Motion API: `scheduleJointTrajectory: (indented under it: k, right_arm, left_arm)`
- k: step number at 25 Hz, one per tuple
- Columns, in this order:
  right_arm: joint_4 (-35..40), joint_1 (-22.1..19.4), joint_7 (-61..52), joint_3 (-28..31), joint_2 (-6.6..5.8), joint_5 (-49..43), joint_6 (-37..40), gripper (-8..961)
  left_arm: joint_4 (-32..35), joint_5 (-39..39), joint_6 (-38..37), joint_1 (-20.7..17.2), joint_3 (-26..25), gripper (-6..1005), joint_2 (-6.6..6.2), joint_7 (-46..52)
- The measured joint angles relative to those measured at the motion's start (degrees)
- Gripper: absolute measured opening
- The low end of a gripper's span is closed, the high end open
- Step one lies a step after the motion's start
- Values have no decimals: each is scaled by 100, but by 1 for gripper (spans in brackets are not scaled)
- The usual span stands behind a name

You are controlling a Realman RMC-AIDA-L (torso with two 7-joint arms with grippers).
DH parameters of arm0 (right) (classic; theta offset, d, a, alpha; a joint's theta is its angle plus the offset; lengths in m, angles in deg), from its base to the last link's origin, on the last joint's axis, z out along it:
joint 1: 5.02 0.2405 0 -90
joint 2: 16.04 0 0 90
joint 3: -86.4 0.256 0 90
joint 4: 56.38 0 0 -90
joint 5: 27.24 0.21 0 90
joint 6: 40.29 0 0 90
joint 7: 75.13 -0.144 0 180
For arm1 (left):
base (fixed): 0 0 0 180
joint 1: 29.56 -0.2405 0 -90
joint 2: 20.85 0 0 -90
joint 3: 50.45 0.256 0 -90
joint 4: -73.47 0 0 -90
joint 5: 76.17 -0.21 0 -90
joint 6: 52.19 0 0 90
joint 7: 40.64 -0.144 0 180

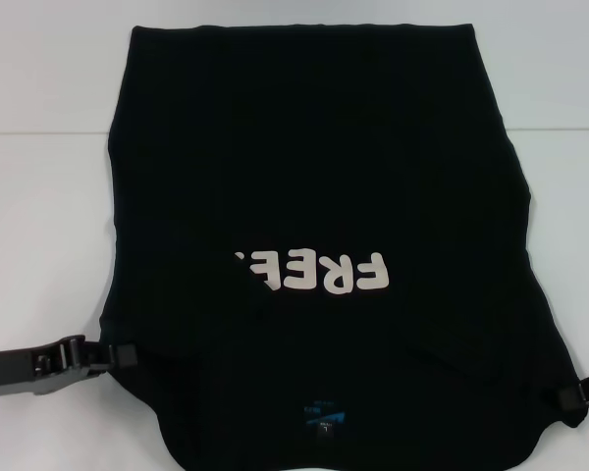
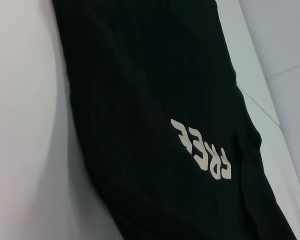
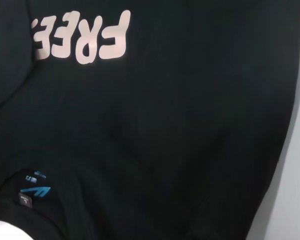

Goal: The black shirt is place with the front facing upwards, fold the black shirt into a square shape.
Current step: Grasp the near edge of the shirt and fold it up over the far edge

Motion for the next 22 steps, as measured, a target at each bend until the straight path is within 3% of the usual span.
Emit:
scheduleJointTrajectory:
  k: [3, 9, 22]
  right_arm:
    - [0, 4, 5, -5, 4, 0, -8, 131]
    - [26, -38, 23, 37, -23, 21, 7, 12]
    - [87, -314, 318, 131, -220, 30, 574, 14]
  left_arm:
    - [0, 0, -6, 7, 0, 20, 0, 0]
    - [0, 7, -75, -9, 0, 20, -12, -2]
    - [439, -288, -1397, -203, -2, 21, -91, -148]
